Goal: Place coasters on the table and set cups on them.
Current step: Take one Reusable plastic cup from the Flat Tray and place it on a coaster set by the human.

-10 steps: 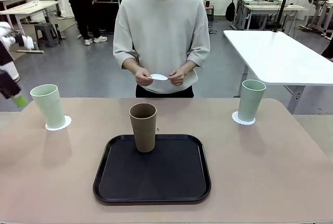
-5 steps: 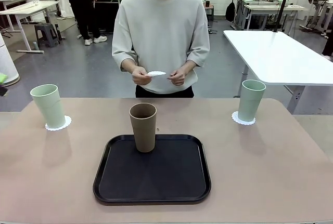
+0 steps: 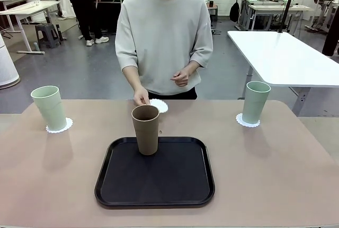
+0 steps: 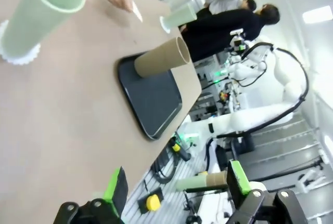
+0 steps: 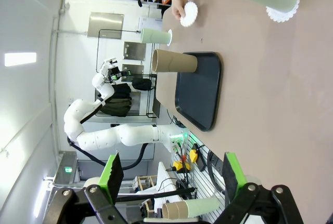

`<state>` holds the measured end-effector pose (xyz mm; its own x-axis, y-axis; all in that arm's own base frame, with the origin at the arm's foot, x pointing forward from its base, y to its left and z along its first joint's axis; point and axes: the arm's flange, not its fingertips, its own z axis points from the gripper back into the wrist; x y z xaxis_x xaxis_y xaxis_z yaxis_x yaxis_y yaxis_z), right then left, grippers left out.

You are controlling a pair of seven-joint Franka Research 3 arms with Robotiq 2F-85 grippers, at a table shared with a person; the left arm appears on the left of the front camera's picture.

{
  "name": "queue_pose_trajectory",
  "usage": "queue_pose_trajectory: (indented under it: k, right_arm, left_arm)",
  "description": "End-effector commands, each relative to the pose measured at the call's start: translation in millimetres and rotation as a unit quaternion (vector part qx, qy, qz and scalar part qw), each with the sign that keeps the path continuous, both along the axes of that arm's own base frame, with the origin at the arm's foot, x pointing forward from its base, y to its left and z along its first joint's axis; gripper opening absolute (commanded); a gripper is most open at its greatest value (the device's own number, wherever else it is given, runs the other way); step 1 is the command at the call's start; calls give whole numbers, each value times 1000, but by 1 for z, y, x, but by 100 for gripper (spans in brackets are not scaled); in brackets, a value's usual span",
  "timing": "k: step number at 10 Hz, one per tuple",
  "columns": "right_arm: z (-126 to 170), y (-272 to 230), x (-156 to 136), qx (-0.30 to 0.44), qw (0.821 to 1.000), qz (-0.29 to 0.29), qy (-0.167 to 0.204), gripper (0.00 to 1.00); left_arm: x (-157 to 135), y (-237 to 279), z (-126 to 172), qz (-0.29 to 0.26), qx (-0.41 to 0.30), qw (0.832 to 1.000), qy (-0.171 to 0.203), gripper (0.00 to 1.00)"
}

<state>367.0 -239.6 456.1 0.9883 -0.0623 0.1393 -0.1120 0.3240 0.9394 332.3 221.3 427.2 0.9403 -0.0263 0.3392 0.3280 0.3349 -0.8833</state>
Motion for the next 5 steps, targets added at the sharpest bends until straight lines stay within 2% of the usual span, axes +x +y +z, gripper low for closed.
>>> queue_pose_trajectory:
  k: [1,3,4,5]
  right_arm:
    - [1,0,0,0,1000,-3,7,100]
    - [1,0,0,0,1000,-3,7,100]
    - [1,0,0,0,1000,-3,7,100]
    - [1,0,0,0,1000,-3,7,100]
  left_arm:
    - [12,20,1,9,-18,1000,0,100]
    - [12,22,2,-4,-13,1000,1,100]
    - [17,16,5,-11,-1,1000,-16,100]
    - [8,22,-4,7,-11,1000,16,100]
